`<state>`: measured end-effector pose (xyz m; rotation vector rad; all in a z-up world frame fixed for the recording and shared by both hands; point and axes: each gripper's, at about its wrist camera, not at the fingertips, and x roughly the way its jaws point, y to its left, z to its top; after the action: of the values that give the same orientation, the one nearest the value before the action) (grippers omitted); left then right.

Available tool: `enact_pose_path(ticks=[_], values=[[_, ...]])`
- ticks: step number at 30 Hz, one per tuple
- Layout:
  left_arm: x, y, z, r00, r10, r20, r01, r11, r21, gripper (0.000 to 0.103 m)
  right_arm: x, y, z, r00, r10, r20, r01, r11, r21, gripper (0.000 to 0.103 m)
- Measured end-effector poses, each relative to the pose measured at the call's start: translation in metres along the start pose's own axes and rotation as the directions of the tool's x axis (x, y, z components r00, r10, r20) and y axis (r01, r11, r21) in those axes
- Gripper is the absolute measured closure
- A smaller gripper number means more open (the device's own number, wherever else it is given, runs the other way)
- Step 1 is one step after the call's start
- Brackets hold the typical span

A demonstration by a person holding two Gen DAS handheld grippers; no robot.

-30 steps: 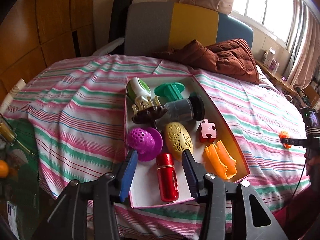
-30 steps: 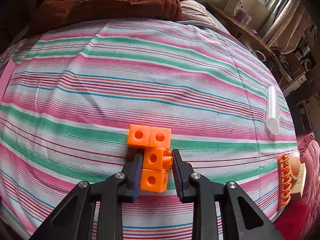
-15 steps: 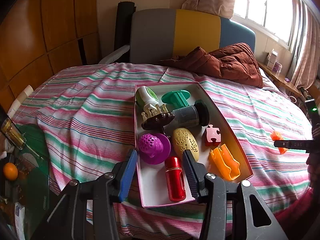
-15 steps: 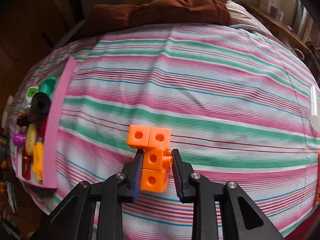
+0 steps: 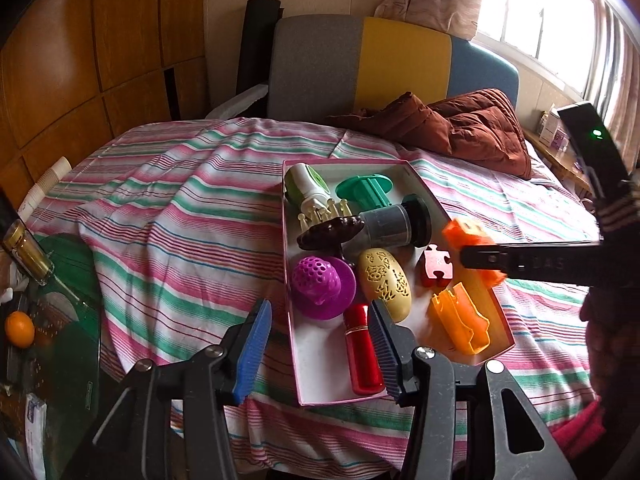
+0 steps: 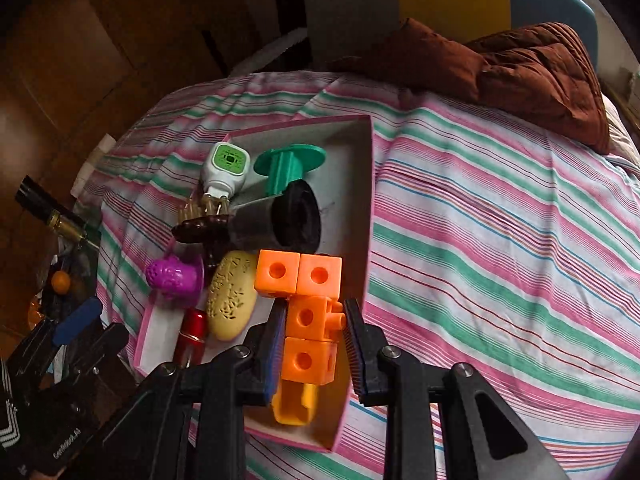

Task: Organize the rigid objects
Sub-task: 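Carry the orange cubes into the tray with the right gripper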

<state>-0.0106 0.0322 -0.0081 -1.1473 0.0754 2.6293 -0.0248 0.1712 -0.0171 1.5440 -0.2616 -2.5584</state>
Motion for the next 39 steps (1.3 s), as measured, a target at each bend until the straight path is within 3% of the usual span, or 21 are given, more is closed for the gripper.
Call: enact_pose_path(ticks=[13, 20, 24, 26, 28, 34, 39], values=[[0.006, 0.011, -0.003, 1.0, -0.007, -0.017, 0.006, 0.999, -0.033, 0.049, 0.042, 0.015, 0.01, 0.996, -0.051, -0.074, 0.05, 0.999, -0.019, 0.076], [0.005, 0.012, -0.001, 1.0, 0.017, -0.01, -0.017, 0.999, -0.049, 0.032, 0.041, 0.016, 0.007, 0.996, -0.045, -0.083, 0.044, 0.999, -0.016, 0.075], [0.003, 0.011, 0.0, 1.0, 0.028, -0.007, -0.028, 0.998, -0.05, 0.026, 0.028, 0.019, -0.001, 0.998, -0.056, -0.03, 0.055, 0.998, -0.017, 0.067], [0.001, 0.01, -0.001, 0.999, 0.034, -0.002, -0.034, 0.998, -0.049, 0.011, 0.019, 0.023, -0.005, 0.999, -0.054, 0.009, 0.054, 0.998, -0.031, 0.065], [-0.002, 0.009, -0.002, 0.999, 0.043, 0.006, -0.043, 0.998, -0.056, 0.001, 0.011, 0.027, -0.011, 0.997, -0.067, 0.045, 0.069, 0.996, -0.049, 0.06], [-0.006, 0.006, -0.004, 1.0, 0.009, 0.0, -0.009, 0.997, -0.078, 0.0, -0.015, 0.035, -0.032, 0.979, -0.143, 0.149, 0.154, 0.986, -0.067, 0.058], [-0.009, -0.005, -0.011, 0.999, 0.046, -0.002, -0.046, 0.996, -0.08, 0.0, -0.023, 0.033, -0.045, 0.967, -0.182, 0.179, 0.192, 0.981, -0.039, 0.058]])
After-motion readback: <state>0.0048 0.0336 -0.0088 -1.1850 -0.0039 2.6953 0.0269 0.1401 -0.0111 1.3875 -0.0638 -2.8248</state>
